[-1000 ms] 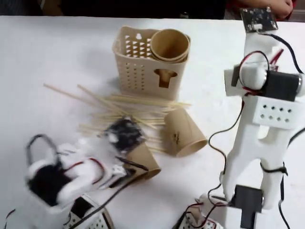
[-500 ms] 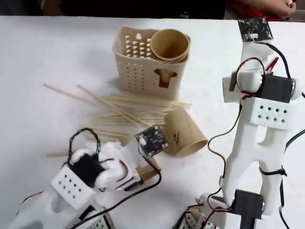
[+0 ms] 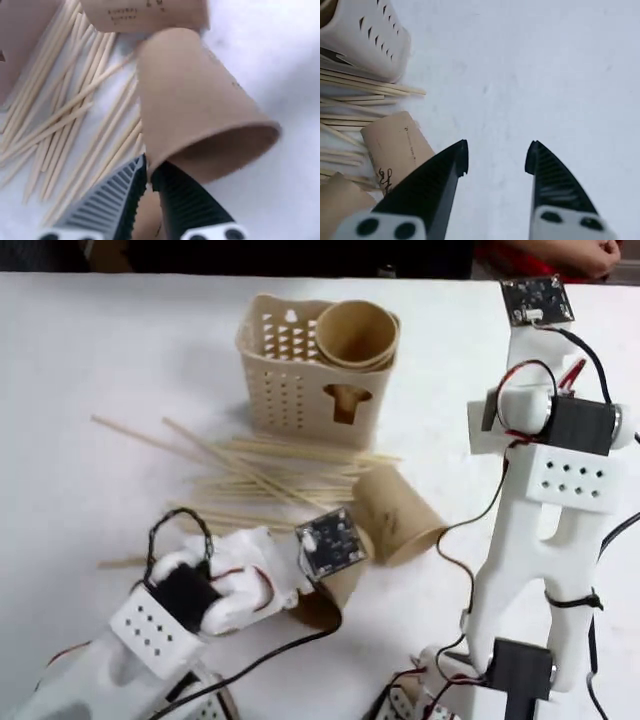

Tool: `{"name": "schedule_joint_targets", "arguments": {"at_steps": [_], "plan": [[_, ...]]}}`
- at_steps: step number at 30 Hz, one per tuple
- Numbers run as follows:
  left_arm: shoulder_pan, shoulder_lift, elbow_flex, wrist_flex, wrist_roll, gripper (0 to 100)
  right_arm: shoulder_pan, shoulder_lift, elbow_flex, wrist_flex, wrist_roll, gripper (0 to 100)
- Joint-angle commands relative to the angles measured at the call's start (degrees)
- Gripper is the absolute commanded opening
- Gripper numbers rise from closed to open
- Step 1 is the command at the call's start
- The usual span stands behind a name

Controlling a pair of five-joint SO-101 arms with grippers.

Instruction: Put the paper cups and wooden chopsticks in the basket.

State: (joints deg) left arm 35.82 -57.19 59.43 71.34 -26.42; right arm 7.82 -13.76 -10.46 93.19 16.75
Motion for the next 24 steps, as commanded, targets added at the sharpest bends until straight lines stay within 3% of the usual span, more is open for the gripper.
{"name": "schedule_joint_targets", "arguments": {"at_steps": [1, 7, 17, 24], "plan": [[-1.01, 0.13, -0.44, -3.16, 0.00, 2, 0.57, -2.07, -0.70, -0.84, 0.62, 19.9], [-8.92, 0.13, -4.66, -4.92, 0.00, 2, 0.57, -2.07, -0.70, -0.84, 0.62, 19.9], [-13.85, 0.22, -21.54, 5.45, 0.00, 2, 0.66, -1.45, 1.32, -1.36, 0.62, 19.8], [-18.15, 0.66, -31.91, 8.70, 0.00, 2, 1.63, -1.54, 13.89, -10.07, 0.62, 19.8]]}}
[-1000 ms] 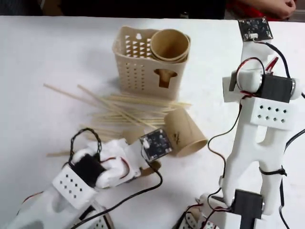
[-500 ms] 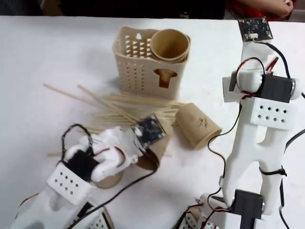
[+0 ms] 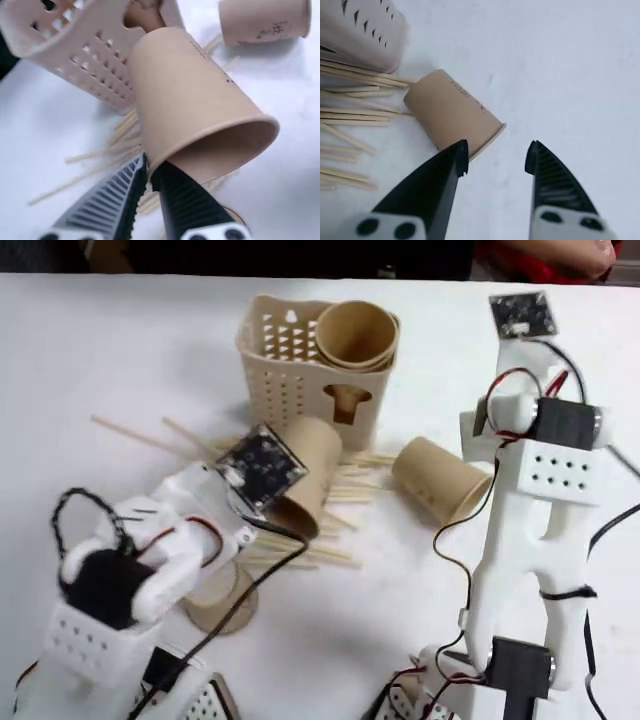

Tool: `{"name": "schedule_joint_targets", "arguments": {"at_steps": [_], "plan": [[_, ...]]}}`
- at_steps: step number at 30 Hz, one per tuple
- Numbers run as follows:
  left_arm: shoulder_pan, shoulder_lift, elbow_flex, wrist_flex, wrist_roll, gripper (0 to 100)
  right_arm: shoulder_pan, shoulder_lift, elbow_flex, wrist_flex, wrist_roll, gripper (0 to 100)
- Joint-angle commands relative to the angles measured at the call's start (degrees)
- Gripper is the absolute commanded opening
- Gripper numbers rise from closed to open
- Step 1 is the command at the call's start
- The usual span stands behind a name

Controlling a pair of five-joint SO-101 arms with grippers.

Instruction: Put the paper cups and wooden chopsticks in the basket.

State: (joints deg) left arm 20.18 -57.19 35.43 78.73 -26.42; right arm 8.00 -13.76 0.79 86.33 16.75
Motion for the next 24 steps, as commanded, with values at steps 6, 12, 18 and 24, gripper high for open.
{"name": "schedule_joint_targets", "arguments": {"at_steps": [6, 12, 18, 24], "plan": [[-4.09, 6.11, -20.31, 5.63, 0.26, 2, 2.68, -1.54, 7.03, -5.14, 0.18, 19.8], [-3.65, 23.34, -40.79, 13.19, 1.93, 2, 2.68, -1.54, 8.70, -5.14, 0.09, 19.8], [-3.65, 40.22, -63.82, 19.25, 2.02, 2, 2.77, -1.54, 10.73, -6.46, 0.09, 19.8], [-3.65, 56.22, -80.70, 21.45, 2.02, 2, 2.77, -1.54, 13.54, -8.84, 0.09, 19.8]]}}
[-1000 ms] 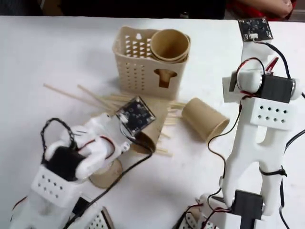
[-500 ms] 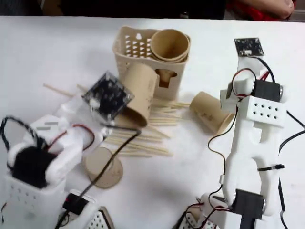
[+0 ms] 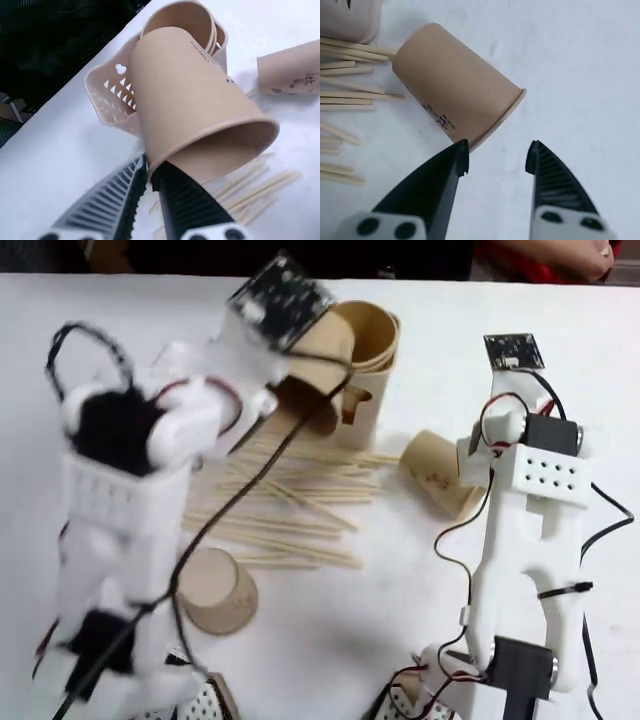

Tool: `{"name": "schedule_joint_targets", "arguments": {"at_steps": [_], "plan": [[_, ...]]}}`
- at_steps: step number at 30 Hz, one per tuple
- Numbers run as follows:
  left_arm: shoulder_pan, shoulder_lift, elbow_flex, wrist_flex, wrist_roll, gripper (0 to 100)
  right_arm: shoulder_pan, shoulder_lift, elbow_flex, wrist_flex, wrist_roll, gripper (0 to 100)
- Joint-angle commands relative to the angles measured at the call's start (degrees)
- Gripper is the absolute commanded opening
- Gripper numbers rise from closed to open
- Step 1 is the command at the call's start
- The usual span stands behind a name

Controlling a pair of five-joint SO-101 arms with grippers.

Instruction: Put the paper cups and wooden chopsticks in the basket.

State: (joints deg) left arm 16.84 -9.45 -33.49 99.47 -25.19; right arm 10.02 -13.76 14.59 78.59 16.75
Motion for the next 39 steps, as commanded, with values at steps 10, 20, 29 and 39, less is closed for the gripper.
{"name": "schedule_joint_targets", "arguments": {"at_steps": [10, 20, 29, 39], "plan": [[0.75, 24.31, -27.96, 0.79, 0.79, 3, 0.75, -1.54, -0.18, -1.10, 0.09, 19.8], [0.31, 26.68, -33.23, -0.62, 5.01, 15, 2.24, -1.54, -0.09, -1.01, 0.09, 19.8], [0.48, 26.86, -33.76, -6.68, 5.71, 16, 2.15, -1.54, -0.09, -0.84, 0.09, 19.8], [0.48, 32.22, -34.29, -13.27, 6.86, 15, 2.15, -1.63, -0.09, -0.84, 0.09, 19.8]]}}
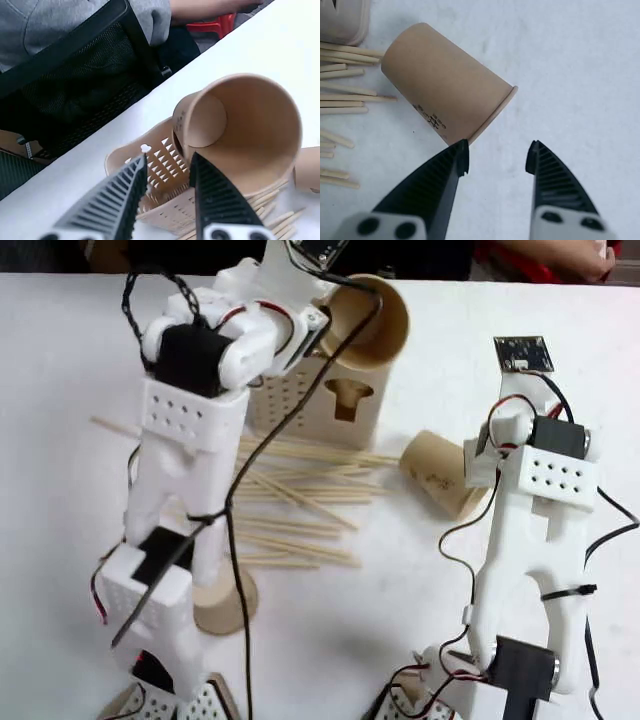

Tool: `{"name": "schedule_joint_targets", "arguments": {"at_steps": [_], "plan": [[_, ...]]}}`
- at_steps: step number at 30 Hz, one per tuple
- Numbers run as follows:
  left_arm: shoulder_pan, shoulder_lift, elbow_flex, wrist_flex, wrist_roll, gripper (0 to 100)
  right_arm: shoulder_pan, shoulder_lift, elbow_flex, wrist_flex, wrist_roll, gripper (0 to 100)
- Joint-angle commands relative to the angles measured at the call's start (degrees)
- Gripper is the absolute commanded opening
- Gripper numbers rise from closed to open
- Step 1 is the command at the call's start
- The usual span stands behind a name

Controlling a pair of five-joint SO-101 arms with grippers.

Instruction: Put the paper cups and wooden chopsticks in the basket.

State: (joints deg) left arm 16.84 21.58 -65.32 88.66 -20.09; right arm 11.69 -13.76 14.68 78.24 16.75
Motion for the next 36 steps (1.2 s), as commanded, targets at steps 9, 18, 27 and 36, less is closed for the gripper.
{"name": "schedule_joint_targets", "arguments": {"at_steps": [9, 18, 27, 36], "plan": [[-0.75, 4.00, -2.46, -8.09, 4.04, 15, 0.57, -1.89, -0.18, -0.40, 0.09, 19.8], [-0.66, 3.03, -1.93, -15.65, 6.95, 15, 0.57, -1.98, -0.18, -0.40, 0.09, 19.8], [-0.40, 2.68, -2.02, -17.41, 7.03, 15, 0.57, -1.98, -0.18, -0.31, 0.09, 19.8], [-0.75, 0.48, -3.43, -3.60, 6.59, 15, 0.31, -4.79, -0.62, 5.05, 0.18, 19.8]]}}
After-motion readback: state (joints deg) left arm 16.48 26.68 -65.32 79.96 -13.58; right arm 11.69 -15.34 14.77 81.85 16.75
